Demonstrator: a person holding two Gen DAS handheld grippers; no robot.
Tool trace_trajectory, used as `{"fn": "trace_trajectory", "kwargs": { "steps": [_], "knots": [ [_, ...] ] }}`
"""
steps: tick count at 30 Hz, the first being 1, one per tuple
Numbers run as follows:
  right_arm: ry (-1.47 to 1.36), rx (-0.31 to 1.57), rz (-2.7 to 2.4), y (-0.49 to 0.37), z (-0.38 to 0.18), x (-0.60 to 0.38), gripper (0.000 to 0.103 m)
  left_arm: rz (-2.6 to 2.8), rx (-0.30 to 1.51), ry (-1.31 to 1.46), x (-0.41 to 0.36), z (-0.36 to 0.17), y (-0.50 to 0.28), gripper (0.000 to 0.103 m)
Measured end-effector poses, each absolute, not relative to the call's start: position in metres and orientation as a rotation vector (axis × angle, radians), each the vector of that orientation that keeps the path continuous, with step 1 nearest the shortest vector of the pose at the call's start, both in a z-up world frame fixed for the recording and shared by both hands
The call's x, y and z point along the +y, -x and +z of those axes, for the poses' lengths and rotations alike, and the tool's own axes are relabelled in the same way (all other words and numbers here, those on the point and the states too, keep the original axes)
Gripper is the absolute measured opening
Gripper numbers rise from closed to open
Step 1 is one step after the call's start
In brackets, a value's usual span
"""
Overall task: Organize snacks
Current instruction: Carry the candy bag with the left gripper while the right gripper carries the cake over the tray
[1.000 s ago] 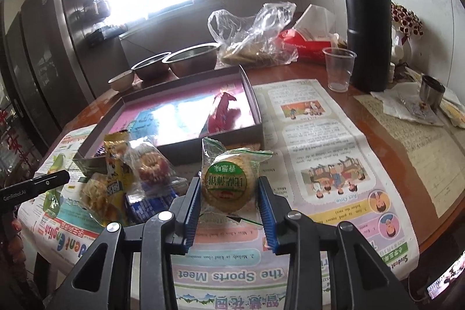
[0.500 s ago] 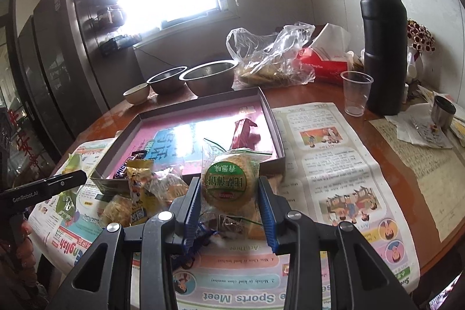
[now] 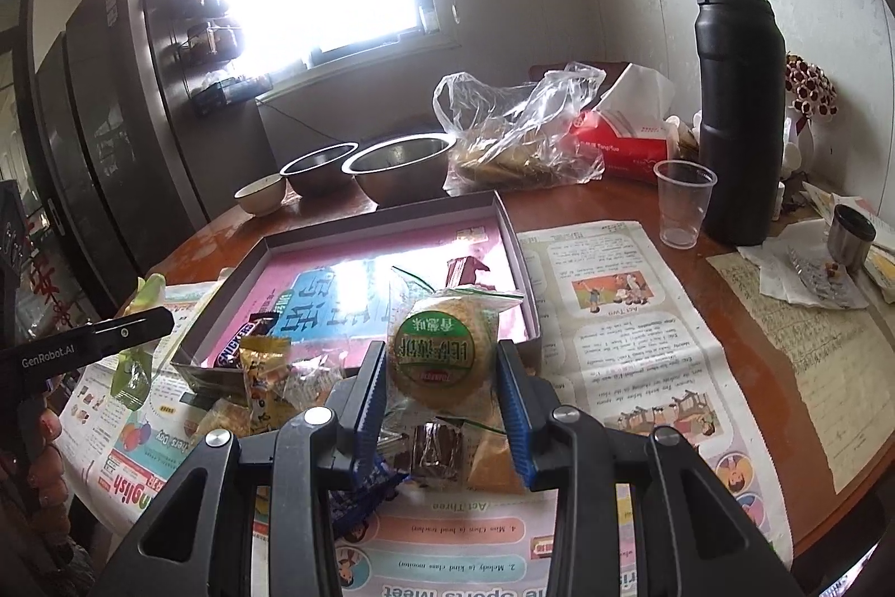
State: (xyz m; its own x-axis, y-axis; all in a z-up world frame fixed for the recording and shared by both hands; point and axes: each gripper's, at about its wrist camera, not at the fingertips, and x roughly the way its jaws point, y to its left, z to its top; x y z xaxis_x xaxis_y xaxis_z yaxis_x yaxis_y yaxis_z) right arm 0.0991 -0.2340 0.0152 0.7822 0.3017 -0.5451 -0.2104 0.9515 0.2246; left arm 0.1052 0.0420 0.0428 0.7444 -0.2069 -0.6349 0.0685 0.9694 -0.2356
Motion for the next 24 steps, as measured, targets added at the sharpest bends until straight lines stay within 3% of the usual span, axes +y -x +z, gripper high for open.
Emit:
{"fn": "trace_trajectory", "kwargs": {
  "steps": [24],
  "knots": [
    [-0.165, 0.585, 0.241, -0.139, 0.027, -0.236, 0.038, -0.191, 0.698, 0.232, 0.029, 0.031, -0.164, 0.040]
  ]
}}
